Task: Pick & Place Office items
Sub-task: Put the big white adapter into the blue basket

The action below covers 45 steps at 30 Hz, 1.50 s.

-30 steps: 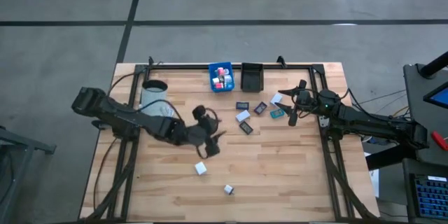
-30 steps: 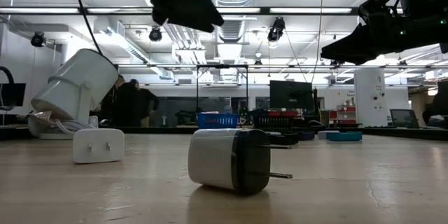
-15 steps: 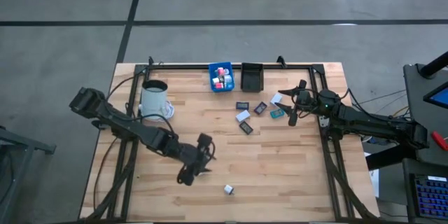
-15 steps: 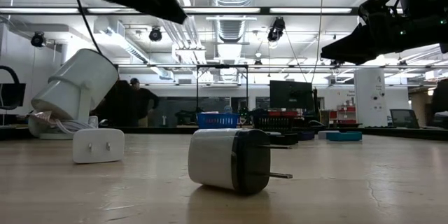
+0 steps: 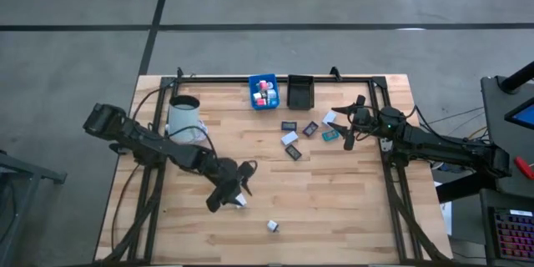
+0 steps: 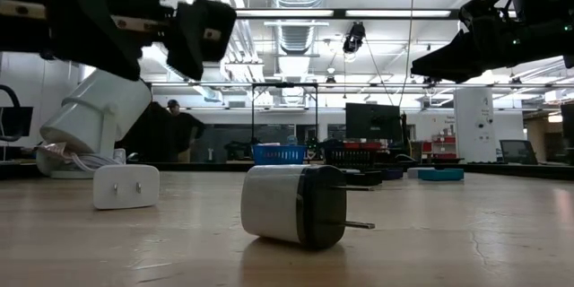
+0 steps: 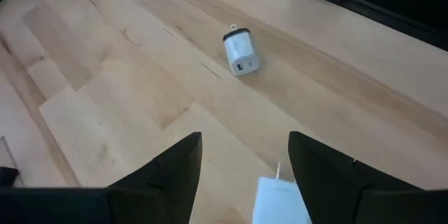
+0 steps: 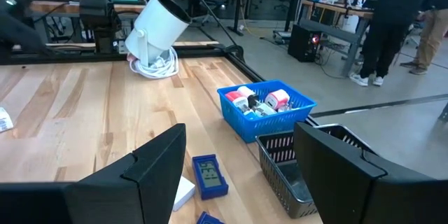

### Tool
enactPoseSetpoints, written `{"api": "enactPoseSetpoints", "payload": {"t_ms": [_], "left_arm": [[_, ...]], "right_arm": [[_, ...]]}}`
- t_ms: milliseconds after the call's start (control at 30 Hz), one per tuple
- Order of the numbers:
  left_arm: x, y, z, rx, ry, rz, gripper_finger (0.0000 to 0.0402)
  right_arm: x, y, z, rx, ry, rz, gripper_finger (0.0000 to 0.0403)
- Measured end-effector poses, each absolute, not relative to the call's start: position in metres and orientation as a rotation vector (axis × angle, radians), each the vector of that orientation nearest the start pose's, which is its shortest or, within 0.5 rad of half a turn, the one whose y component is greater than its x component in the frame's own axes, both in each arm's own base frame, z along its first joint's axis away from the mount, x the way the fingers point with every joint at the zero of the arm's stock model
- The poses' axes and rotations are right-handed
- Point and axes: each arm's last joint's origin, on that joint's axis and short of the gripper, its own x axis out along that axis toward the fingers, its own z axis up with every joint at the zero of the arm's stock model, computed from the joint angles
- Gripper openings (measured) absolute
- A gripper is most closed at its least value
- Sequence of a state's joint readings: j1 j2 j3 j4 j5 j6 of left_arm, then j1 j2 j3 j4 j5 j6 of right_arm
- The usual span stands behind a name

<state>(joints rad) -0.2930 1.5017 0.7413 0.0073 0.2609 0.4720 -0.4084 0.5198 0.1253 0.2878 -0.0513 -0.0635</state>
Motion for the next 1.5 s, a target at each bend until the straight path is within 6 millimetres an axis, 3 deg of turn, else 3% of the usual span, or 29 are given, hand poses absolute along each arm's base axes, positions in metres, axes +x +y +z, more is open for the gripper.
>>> {"api": "enactPoseSetpoints", "payload": {"t_ms": [233, 900, 1500], "left_arm": [[0.268, -0.075, 0.159, 0.390, 0.568, -0.767, 0.0218], [0.243, -0.071, 0.132, 0.362, 0.426, -0.843, 0.0218], [0.261, -0.063, 0.092, 0.304, 0.592, -0.811, 0.0218]], "right_arm": [[0.126, -0.053, 0.185, -0.038, 0.116, -0.353, 0.0256], [0.126, -0.053, 0.185, -0.038, 0.116, -0.353, 0.0256], [0.126, -0.053, 0.186, -0.038, 0.116, -0.354, 0.0256]]}}
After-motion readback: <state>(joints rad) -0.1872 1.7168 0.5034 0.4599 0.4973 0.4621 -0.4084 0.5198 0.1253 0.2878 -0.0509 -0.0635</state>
